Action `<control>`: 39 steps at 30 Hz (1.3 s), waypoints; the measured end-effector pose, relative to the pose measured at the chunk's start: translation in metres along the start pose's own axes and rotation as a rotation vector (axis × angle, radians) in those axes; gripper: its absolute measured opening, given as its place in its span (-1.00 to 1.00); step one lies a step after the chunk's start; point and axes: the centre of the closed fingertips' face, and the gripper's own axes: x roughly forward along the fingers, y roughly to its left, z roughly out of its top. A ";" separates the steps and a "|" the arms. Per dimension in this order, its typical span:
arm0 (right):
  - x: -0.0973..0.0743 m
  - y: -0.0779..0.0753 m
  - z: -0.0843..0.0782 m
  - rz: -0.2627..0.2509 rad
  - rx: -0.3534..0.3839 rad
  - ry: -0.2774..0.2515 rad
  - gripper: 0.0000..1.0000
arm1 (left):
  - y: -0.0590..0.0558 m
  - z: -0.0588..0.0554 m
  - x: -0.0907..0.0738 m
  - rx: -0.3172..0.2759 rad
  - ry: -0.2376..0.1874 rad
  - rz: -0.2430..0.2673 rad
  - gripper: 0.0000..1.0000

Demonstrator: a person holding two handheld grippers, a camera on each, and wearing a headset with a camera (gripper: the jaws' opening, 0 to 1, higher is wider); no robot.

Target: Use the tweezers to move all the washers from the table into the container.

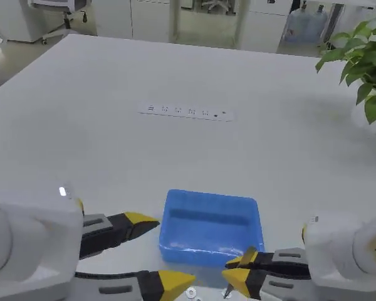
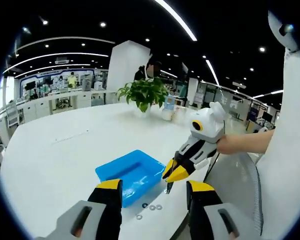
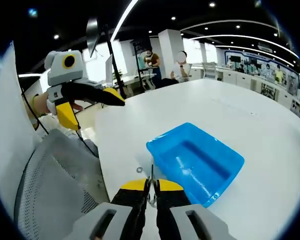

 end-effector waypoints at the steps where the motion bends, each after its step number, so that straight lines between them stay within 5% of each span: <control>1: -0.002 -0.001 0.003 -0.016 0.009 -0.007 -0.96 | 0.001 0.001 -0.002 0.009 -0.013 0.016 0.04; 8: -0.018 0.001 0.021 -0.149 0.065 -0.042 -0.95 | -0.002 -0.001 -0.018 0.023 -0.083 0.056 0.07; 15: -0.042 0.002 0.039 -0.240 0.041 -0.090 -0.95 | 0.000 -0.001 -0.025 0.005 -0.118 0.047 0.13; 18: -0.045 -0.003 0.045 -0.225 0.048 -0.124 -0.95 | 0.005 0.002 -0.030 0.003 -0.123 0.094 0.15; 22: -0.043 -0.021 0.049 -0.205 0.068 -0.151 -0.95 | 0.012 0.011 -0.040 -0.021 -0.146 0.224 0.15; 32: -0.037 -0.060 0.056 -0.171 0.096 -0.177 -0.95 | -0.002 0.017 -0.056 -0.077 -0.183 0.385 0.18; 36: -0.023 -0.072 0.043 -0.148 0.018 -0.079 -0.95 | -0.002 0.015 -0.061 -0.094 -0.192 0.416 0.19; 39: -0.017 -0.076 0.043 -0.134 0.021 -0.078 -0.95 | -0.001 0.014 -0.062 -0.093 -0.189 0.420 0.20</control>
